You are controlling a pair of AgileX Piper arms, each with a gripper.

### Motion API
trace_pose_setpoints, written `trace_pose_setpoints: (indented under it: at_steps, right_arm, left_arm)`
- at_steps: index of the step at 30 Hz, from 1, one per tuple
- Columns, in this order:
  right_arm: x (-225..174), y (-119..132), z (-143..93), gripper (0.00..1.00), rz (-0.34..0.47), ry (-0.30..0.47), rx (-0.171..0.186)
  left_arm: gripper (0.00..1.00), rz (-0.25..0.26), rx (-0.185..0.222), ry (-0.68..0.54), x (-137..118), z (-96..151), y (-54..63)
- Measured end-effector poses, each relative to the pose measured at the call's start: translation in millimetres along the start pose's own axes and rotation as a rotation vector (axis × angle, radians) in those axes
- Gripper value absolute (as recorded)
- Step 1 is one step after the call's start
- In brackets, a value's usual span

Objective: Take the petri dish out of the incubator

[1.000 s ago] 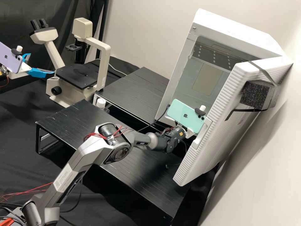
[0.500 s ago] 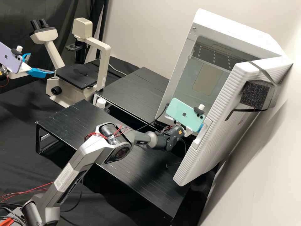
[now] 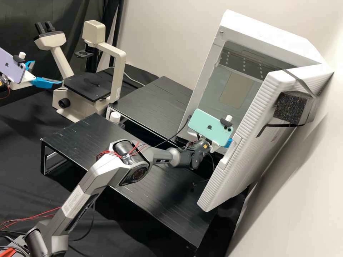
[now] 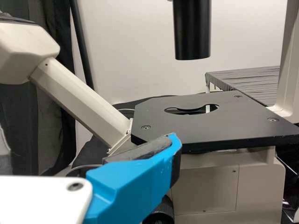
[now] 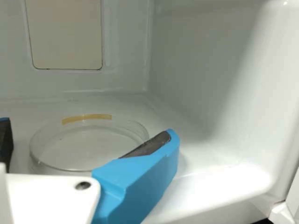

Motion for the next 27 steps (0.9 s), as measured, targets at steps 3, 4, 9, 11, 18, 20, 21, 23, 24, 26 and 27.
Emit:
trace_pose_setpoints:
  at_steps: [3,4,9,11,18,20,21,23,24,26,27]
  right_arm:
    - [0.2,-0.6,-0.2,0.00,-0.007,0.003,0.008]
    - [0.8,-1.8,0.8,0.00,-0.011,0.002,0.002]
    - [2.6,-3.2,2.1,0.00,-0.017,0.004,0.006]
    - [2.8,-3.4,2.4,0.00,-0.017,0.003,0.008]
    - [2.8,-3.6,2.3,0.00,-0.020,0.004,0.018]
    - [3.2,-2.7,1.4,0.00,-0.018,0.007,0.024]
    - [3.2,-2.6,1.1,0.00,-0.020,0.008,0.022]
    - [3.2,-2.6,1.1,0.00,-0.020,0.008,0.022]
    - [3.2,-2.6,1.1,0.00,-0.020,0.008,0.022]
    - [3.2,-2.7,1.1,0.00,-0.020,0.008,0.020]
    - [3.2,-2.7,1.1,0.00,-0.020,0.008,0.020]
  left_arm:
    - [1.00,0.000,0.000,0.000,0.0,0.0,0.0]
    - [1.00,0.000,0.000,0.000,0.0,0.0,0.0]
    - [1.00,0.000,0.000,0.000,0.0,0.0,0.0]
    - [1.00,0.000,0.000,0.000,0.0,0.0,0.0]
    - [1.00,0.000,0.000,0.000,0.0,0.0,0.0]
    - [1.00,0.000,0.000,0.000,0.0,0.0,0.0]
    - [1.00,0.000,0.000,0.000,0.0,0.0,0.0]
    - [1.00,0.000,0.000,0.000,0.0,0.0,0.0]
    - [1.00,0.000,0.000,0.000,0.0,0.0,0.0]
    - [1.00,0.000,0.000,0.000,0.0,0.0,0.0]
    - [1.00,0.000,0.000,0.000,0.0,0.0,0.0]
